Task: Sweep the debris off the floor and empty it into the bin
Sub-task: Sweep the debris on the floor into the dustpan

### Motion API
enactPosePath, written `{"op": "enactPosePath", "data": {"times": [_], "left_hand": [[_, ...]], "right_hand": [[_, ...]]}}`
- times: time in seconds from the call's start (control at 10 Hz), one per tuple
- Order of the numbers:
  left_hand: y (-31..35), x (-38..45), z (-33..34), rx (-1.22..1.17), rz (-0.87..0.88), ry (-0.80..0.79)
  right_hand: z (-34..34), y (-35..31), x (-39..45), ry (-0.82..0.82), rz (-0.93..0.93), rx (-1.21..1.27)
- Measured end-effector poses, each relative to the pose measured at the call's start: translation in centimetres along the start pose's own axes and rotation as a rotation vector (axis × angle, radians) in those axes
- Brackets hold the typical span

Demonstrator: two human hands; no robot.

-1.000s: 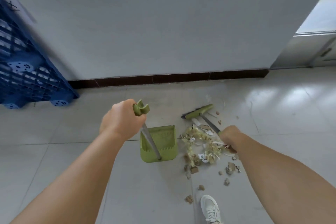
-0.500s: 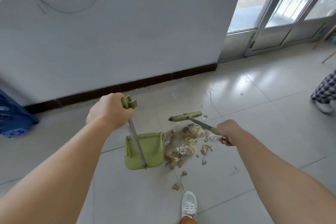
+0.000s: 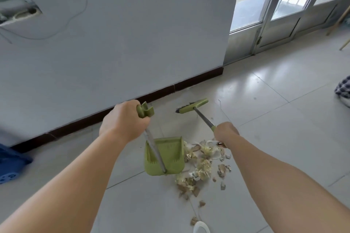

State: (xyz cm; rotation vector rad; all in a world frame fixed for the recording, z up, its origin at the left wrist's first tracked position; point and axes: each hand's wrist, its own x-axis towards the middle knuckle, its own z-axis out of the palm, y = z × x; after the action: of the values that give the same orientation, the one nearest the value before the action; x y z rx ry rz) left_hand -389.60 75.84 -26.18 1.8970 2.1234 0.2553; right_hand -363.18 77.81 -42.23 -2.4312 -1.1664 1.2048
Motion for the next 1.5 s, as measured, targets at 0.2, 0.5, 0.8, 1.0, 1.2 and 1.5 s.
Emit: {"op": "enactPosePath", "data": {"times": [0.2, 0.5, 0.8, 1.0, 1.2, 1.5], "left_hand": [[0.9, 5.1, 1.8, 0.039, 0.025, 0.010], [0.9, 9.3, 3.2, 0.054, 0.068, -0.048], [-0.9, 10.0, 2.2, 0.056, 0.188, -0.111], [-4.1, 9.0, -1.0, 0.004, 0.352, -0.162], [-5.7, 7.2, -3.3, -0.008, 0.502, -0.199], [-4.9, 4.7, -3.6, -0.019, 0.586, -0.222]], "right_hand": [[1.5, -4.2, 5.7, 0.087, 0.089, -0.089], [2.9, -1.6, 7.7, -0.156, 0.107, -0.084], [5.2, -0.3, -0.3, -0.203, 0.364, 0.231], [7.4, -1.1, -8.3, -0.094, 0.595, 0.660], [7.7, -1.9, -14.9, 0.036, 0.628, 0.876], [8.4, 3.5, -20.3, 0.315, 0.572, 0.450]]}}
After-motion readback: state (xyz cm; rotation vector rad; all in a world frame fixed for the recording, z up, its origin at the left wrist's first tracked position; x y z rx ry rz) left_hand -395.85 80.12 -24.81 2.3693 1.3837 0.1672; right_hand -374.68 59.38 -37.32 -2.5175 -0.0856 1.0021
